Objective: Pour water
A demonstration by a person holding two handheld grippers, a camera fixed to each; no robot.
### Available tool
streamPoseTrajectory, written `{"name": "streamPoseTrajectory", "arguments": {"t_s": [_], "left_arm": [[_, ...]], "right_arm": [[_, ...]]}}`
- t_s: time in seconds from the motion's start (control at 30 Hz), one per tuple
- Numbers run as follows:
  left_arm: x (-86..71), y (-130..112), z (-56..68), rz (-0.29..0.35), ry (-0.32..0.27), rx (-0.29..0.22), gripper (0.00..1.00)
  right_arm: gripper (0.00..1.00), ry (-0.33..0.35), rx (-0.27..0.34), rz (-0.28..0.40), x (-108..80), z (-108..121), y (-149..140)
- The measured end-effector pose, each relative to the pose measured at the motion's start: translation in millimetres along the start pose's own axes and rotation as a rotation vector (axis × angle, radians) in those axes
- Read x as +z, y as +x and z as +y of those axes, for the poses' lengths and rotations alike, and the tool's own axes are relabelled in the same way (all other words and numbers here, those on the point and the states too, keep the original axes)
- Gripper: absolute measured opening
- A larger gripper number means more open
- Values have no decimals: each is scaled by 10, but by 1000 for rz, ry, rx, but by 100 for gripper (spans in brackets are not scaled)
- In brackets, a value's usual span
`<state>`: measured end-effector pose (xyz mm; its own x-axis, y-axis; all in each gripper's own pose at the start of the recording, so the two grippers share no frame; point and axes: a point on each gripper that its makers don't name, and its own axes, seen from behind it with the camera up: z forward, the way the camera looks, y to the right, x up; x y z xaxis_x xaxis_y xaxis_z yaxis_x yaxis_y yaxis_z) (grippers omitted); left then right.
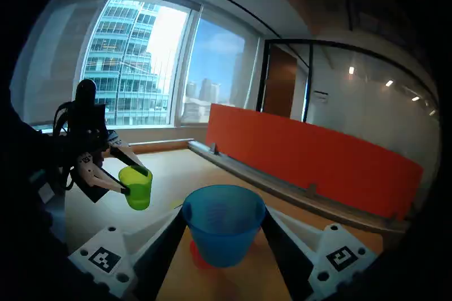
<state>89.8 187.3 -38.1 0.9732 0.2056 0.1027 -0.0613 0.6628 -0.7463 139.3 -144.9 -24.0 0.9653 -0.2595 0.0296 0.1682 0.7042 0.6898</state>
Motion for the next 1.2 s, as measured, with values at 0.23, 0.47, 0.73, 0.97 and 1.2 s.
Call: {"name": "streamPoseTrajectory", "arguments": {"t_s": [0.23,0.47,0.73,0.97,1.2], "left_arm": [[92,-188,12,-64,-8,-2,89],[164,-342,11,-113,-17,1,89],[236,-557,-2,-182,-20,4,88],[292,-723,-13,-230,-19,3,89],[328,-812,-9,-255,-29,1,89]], "right_arm": [[91,22,12,-30,42,-58,-170],[91,41,29,-60,89,-93,-314],[91,65,44,-109,145,-142,-547],[92,75,51,-137,203,-154,-688],[92,88,56,-178,239,-162,-867]]}}
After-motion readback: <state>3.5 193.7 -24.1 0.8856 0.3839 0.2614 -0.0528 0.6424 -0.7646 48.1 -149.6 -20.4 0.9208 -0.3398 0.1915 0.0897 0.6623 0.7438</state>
